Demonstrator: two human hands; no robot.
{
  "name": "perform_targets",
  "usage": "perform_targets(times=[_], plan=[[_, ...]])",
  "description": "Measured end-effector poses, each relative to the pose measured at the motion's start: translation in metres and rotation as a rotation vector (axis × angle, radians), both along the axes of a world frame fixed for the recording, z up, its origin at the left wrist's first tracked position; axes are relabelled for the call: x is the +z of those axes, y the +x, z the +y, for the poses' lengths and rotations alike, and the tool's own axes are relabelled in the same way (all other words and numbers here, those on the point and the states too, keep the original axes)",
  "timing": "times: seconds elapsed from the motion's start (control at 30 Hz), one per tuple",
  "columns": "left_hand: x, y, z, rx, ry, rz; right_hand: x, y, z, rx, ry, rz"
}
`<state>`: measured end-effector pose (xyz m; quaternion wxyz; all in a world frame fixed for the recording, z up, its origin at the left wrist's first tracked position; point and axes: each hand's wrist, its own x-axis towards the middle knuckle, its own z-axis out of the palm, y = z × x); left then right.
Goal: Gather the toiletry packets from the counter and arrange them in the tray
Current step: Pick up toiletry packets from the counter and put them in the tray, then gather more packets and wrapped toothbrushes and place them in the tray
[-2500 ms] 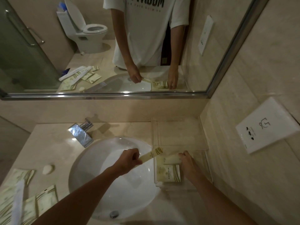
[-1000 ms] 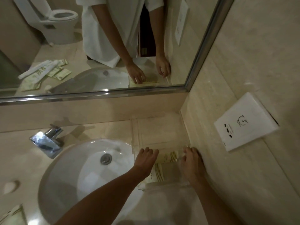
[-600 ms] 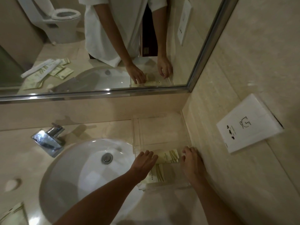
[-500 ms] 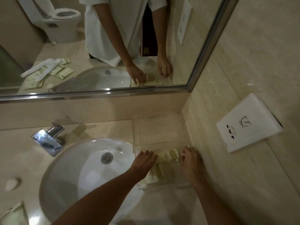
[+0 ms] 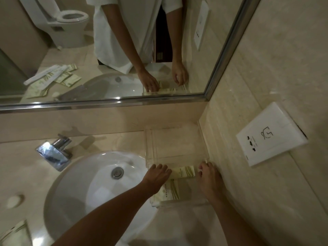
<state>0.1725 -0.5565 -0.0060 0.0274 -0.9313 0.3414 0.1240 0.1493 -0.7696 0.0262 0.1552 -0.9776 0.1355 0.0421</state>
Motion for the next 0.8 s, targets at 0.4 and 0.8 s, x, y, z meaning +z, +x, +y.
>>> perform_targets(times=[0.4, 0.8], plan=[[0.028, -0.001, 0.035, 0.079, -0.093, -0.052, 0.019, 0.012, 0.030, 0.174, 0.032, 0.028], [0.060, -0.054, 0.181, 0.474, -0.144, -0.074, 0.053, 0.019, 0.154, 0.563, -0.068, 0.054]])
